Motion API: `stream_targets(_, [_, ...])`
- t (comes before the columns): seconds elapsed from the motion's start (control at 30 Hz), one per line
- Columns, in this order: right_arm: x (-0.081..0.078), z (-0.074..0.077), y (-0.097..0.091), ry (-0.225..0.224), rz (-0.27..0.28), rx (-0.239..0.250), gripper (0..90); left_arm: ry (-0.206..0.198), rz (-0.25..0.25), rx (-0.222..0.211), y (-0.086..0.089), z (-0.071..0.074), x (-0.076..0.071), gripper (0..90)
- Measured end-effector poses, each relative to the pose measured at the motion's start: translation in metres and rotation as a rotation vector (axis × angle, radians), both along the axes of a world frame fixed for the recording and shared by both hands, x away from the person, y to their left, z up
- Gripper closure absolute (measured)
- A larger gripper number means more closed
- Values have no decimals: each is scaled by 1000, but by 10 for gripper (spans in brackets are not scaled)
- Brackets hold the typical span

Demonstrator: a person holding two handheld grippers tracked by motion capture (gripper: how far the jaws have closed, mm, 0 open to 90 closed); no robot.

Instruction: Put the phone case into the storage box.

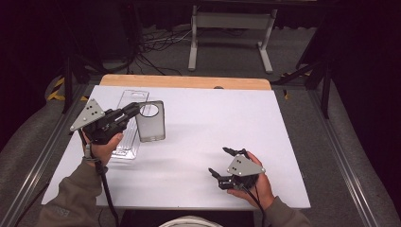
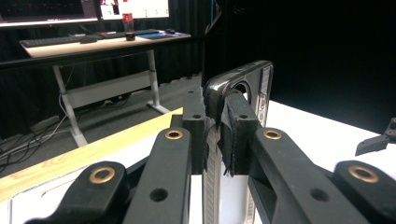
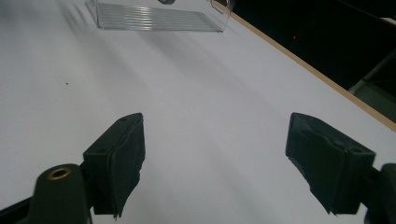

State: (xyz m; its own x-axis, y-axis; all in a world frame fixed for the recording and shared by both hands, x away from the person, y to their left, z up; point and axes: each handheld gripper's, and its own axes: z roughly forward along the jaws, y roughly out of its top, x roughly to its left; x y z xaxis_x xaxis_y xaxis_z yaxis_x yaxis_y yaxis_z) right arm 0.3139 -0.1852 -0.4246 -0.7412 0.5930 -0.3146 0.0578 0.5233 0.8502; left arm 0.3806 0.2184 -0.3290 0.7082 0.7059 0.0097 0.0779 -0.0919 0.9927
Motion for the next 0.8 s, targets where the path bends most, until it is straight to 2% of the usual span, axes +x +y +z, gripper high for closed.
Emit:
stream_targets(0.43, [1,-2,1,7,3,-6,209,-2,36,-15,14,6,-1,814])
stream_targets(0.63, [1,-2,1,5,6,-11,209,-11,49,-41,22,9,-1,814])
stream_targets(0.77, [1,-2,1,6,3,-9,209,-15,59,-36,28,10,0,814])
stream_targets(0.8, [2,-2,1,5,2,-5,209,-15,63,-47,29,10,0,814])
